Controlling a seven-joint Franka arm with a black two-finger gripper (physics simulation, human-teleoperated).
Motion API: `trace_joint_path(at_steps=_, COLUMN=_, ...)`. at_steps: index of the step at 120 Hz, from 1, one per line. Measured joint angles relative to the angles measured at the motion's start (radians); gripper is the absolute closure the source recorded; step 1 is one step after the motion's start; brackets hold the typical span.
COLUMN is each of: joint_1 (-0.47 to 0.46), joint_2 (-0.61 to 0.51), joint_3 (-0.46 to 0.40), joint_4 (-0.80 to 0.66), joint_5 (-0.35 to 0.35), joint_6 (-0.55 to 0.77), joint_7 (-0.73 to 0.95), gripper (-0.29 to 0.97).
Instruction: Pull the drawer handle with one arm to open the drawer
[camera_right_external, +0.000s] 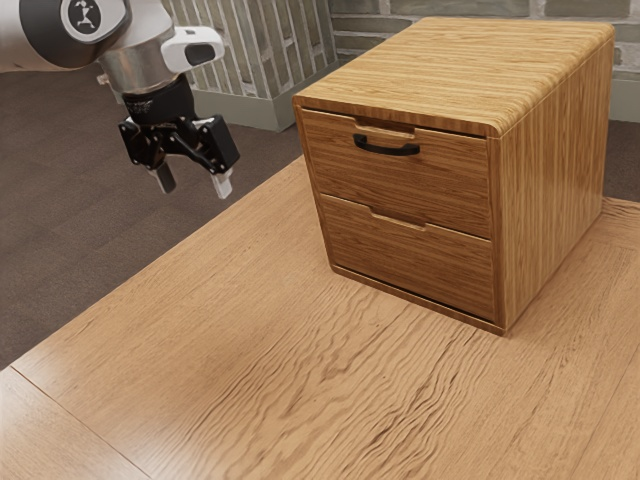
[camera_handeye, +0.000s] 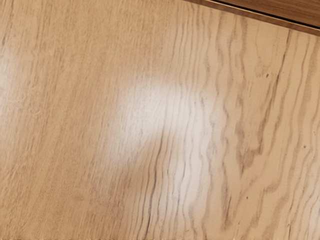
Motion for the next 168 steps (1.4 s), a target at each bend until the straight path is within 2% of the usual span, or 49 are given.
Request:
trace_joint_path(at_steps=18, joint_1=0.0, joint_2=-0.001, joint_3=-0.001, joint_4=0.005, joint_5=0.0, joint_6=-0.005, joint_7=-0.005, gripper=0.0)
trace_joint_path(at_steps=30, joint_1=0.002, joint_2=-0.097, joint_3=-0.004, joint_4=0.17, joint_5=-0.006, joint_6=-0.025, joint_7=-0.01, gripper=0.0)
trace_joint_path(at_steps=43, joint_1=0.034, joint_2=-0.16, joint_3=-0.044, joint_4=0.221, joint_5=-0.01, joint_6=-0.034, joint_7=-0.013, gripper=0.0)
trace_joint_path(at_steps=55, joint_1=0.034, joint_2=-0.167, joint_3=-0.092, joint_4=0.228, joint_5=-0.012, joint_6=-0.022, joint_7=-0.017, gripper=0.0)
trace_joint_path(at_steps=63, joint_1=0.003, joint_2=-0.168, joint_3=-0.114, joint_4=0.229, joint_5=-0.012, joint_6=-0.014, joint_7=-0.018, gripper=0.0)
trace_joint_path(at_steps=75, joint_1=-0.053, joint_2=-0.162, joint_3=-0.119, joint_4=0.226, joint_5=-0.01, joint_6=-0.001, joint_7=-0.02, gripper=0.0)
trace_joint_path(at_steps=95, joint_1=-0.084, joint_2=-0.086, joint_3=-0.117, joint_4=0.187, joint_5=-0.005, joint_6=0.067, joint_7=-0.022, gripper=0.0)
trace_joint_path(at_steps=110, joint_1=-0.04, joint_2=-0.078, joint_3=-0.121, joint_4=0.152, joint_5=0.001, joint_6=0.097, joint_7=-0.023, gripper=0.0)
trace_joint_path(at_steps=127, joint_1=0.034, joint_2=-0.103, joint_3=-0.164, joint_4=0.125, joint_5=0.072, joint_6=0.061, joint_7=-0.032, gripper=0.0)
trace_joint_path(at_steps=138, joint_1=0.061, joint_2=-0.217, joint_3=-0.178, joint_4=-0.016, joint_5=0.128, joint_6=0.042, joint_7=-0.046, gripper=0.0)
trace_joint_path(at_steps=154, joint_1=-0.032, joint_2=-0.508, joint_3=-0.179, joint_4=-0.462, joint_5=0.161, joint_6=0.16, joint_7=-0.063, gripper=0.0)
trace_joint_path(at_steps=160, joint_1=-0.053, joint_2=-0.564, joint_3=-0.176, joint_4=-0.571, joint_5=0.154, joint_6=0.191, joint_7=-0.068, gripper=0.0)
trace_joint_path(at_steps=168, joint_1=-0.065, joint_2=-0.599, joint_3=-0.17, joint_4=-0.648, joint_5=0.093, joint_6=0.201, joint_7=-0.077, gripper=0.0)
